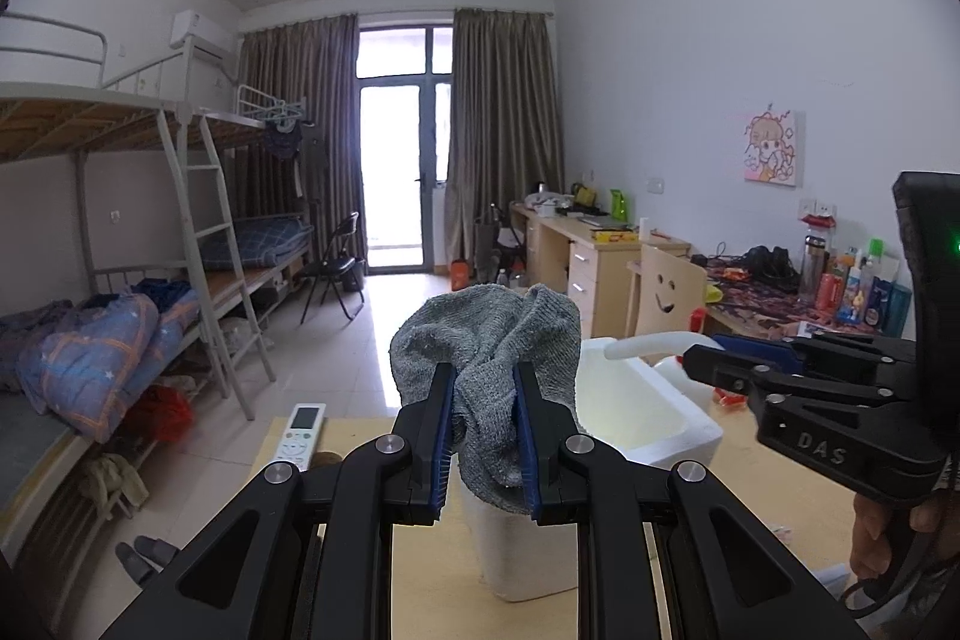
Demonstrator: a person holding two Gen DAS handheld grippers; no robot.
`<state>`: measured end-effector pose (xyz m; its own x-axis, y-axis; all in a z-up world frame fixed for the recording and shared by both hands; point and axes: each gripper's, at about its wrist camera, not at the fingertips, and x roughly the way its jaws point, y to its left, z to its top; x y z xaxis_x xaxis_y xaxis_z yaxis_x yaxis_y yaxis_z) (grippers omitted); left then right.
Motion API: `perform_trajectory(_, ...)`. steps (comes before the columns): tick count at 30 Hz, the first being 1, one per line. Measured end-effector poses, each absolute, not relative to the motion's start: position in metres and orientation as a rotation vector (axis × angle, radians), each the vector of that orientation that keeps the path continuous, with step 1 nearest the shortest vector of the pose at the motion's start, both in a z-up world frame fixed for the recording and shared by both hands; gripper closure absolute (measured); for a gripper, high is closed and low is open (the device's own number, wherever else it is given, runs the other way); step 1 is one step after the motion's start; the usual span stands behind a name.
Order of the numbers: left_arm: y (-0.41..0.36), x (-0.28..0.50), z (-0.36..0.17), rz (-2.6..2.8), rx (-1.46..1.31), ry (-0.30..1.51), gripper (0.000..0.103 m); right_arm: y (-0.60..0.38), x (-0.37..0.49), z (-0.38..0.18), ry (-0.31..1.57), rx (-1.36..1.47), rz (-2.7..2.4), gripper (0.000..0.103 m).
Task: Organize soft objects
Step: 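Carry the grey sock and white foam tube over the white foam box, then lower the white foam tube into the box and open the right gripper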
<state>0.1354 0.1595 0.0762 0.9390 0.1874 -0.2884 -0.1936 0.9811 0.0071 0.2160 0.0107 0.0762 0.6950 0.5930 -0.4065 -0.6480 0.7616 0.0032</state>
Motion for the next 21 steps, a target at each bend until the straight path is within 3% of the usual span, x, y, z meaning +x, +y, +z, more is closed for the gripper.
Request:
perform_trajectory(18,0.162,0.145,0.073,0.237,-0.026,0.315,0.083,0.035,0.249,0.064,0.462,-0.173,0.719,0.077)
perform_trajectory(19,0.163,0.146,0.073,0.238,-0.029,0.317,0.083,0.036,0.250,0.063,0.464,-0.182,0.709,0.068)
perform_trajectory(20,0.163,0.146,0.073,0.237,-0.031,0.318,0.083,0.038,0.250,0.063,0.466,-0.194,0.699,0.049)
perform_trajectory(21,0.164,0.146,0.073,0.236,-0.032,0.319,0.083,0.038,0.249,0.063,0.463,-0.195,0.691,0.039)
